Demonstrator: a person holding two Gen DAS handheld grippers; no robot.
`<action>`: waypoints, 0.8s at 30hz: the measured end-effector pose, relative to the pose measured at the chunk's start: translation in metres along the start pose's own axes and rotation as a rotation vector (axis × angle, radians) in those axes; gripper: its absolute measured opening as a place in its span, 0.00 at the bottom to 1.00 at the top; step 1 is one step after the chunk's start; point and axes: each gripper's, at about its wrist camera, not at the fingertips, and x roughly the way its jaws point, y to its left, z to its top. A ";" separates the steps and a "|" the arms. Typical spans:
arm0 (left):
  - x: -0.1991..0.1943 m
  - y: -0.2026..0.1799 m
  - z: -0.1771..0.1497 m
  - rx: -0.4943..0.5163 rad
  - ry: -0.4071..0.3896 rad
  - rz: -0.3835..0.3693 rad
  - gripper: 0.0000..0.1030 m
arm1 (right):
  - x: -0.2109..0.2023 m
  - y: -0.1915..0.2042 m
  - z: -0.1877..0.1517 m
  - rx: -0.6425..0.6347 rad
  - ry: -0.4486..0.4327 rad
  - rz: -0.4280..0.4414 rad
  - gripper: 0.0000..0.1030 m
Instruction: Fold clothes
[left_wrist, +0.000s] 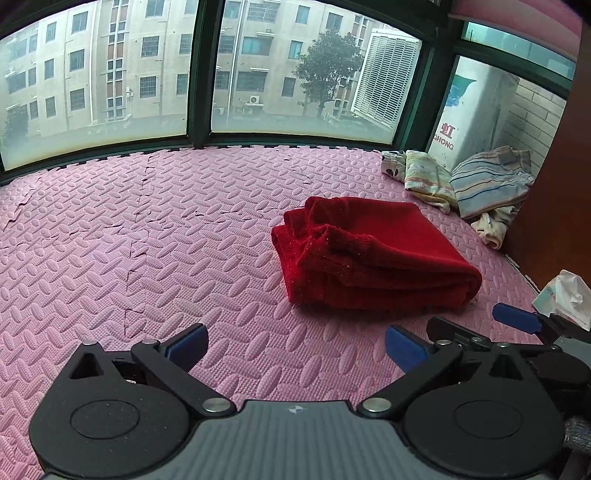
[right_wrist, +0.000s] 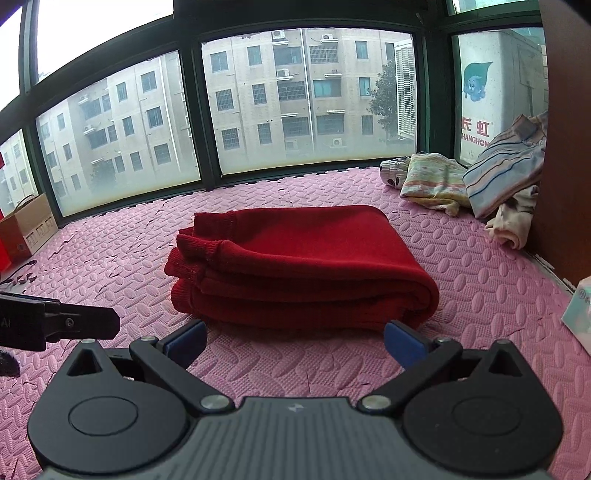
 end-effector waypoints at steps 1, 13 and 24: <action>-0.001 -0.001 -0.002 0.008 0.003 0.001 1.00 | -0.001 0.000 -0.002 0.003 0.003 -0.001 1.00; -0.006 -0.007 -0.014 0.041 0.022 0.012 1.00 | -0.010 0.002 -0.011 0.020 0.023 -0.025 1.00; -0.005 -0.009 -0.021 0.055 0.040 0.024 1.00 | -0.009 0.003 -0.017 0.018 0.050 -0.036 1.00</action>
